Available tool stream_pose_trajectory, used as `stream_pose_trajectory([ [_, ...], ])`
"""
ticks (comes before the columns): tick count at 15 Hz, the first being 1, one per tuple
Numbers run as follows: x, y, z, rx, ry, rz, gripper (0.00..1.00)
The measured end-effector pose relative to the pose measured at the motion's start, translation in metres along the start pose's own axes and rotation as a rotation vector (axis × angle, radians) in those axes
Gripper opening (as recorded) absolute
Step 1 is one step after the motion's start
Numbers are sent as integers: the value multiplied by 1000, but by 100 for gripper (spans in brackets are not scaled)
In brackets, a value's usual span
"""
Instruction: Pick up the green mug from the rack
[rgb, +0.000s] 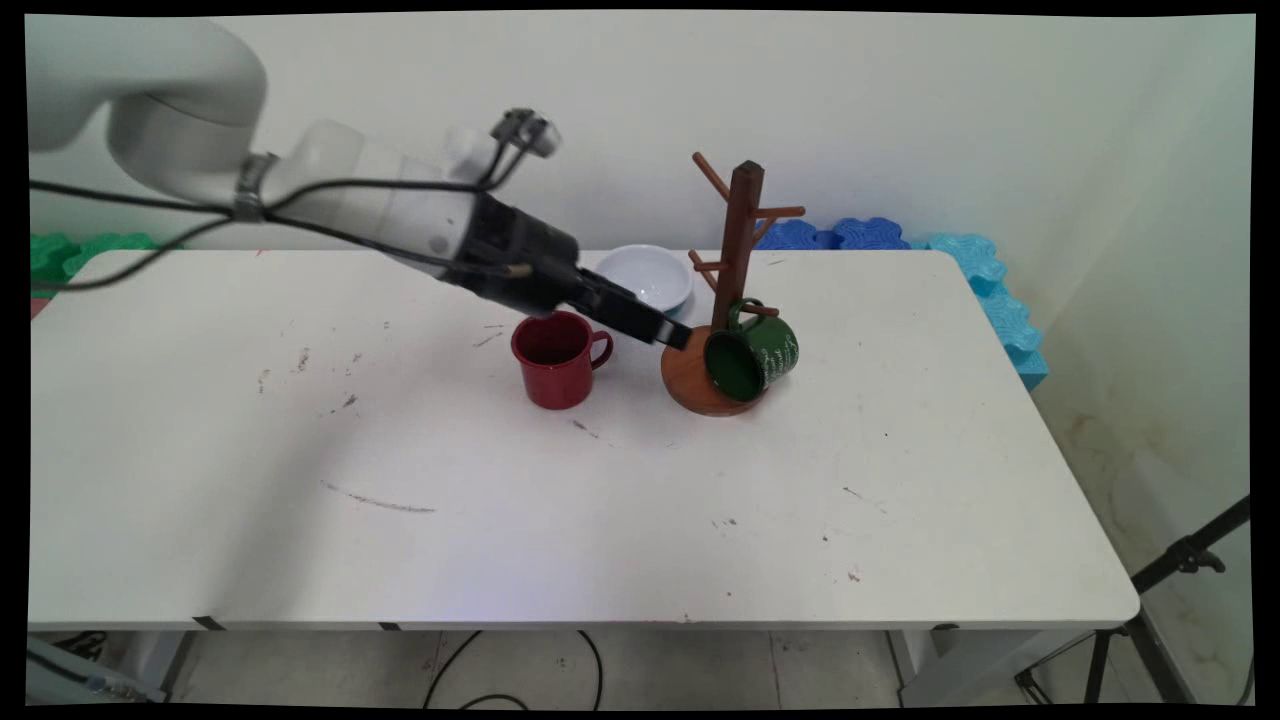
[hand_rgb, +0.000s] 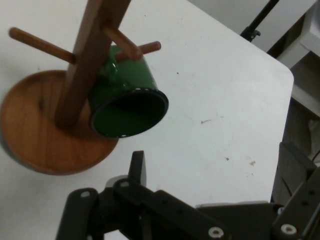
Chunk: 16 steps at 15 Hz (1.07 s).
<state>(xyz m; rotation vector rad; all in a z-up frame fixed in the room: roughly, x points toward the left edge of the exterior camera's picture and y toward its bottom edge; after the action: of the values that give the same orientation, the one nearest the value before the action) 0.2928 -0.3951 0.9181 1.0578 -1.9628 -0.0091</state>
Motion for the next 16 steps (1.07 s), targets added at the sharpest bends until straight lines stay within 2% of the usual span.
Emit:
stream_pose_trajectory([
  [5,-13,19,40,34,28,-12,100],
  [9,-28,25,65,46,59,-22,100],
  [16,-36,28,77,37,108,-34,100],
])
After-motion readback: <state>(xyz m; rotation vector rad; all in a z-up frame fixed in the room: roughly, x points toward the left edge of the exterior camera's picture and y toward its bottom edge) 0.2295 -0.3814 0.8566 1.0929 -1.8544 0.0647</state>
